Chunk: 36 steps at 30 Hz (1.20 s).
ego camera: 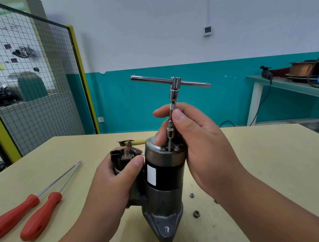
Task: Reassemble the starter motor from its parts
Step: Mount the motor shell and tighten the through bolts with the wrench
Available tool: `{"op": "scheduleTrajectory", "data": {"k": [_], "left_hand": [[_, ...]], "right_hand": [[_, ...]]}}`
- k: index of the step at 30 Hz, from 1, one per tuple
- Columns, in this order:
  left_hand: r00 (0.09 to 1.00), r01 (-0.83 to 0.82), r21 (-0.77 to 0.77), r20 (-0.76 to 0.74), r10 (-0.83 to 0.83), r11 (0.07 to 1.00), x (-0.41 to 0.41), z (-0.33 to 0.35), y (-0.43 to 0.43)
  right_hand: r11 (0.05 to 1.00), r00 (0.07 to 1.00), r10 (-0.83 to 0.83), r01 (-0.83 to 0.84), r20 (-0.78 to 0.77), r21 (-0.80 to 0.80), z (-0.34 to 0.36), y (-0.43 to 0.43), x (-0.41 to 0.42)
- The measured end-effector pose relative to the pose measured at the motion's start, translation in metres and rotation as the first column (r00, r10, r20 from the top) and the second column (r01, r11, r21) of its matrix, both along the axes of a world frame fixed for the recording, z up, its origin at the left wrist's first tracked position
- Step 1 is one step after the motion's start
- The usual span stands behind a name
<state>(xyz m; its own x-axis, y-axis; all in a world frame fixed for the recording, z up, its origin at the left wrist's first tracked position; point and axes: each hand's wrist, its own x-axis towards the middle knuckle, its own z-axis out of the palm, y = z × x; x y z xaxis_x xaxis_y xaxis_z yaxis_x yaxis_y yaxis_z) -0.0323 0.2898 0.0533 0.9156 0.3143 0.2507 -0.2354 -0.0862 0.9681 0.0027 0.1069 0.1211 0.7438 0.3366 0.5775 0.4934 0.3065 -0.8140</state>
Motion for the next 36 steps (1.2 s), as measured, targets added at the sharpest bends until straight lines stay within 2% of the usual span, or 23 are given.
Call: {"op": "scheduleTrajectory", "data": {"k": [23, 33, 36], "left_hand": [[1.000, -0.021, 0.024, -0.003, 0.021, 0.999, -0.0020, 0.0026, -0.0020], [1.000, -0.030, 0.018, -0.007, 0.030, 0.999, -0.0023, 0.0046, -0.0024], [0.999, -0.041, 0.034, -0.003, 0.042, 0.999, -0.0035, 0.0051, -0.0037]], "right_hand": [[0.999, 1.000, 0.013, -0.012, -0.026, 0.033, 0.0022, 0.0007, -0.0015], [0.997, 0.999, -0.034, 0.036, 0.018, -0.072, 0.0024, 0.0002, -0.0014], [0.999, 1.000, -0.020, 0.020, -0.003, -0.050, 0.0021, -0.0010, -0.0011]]}}
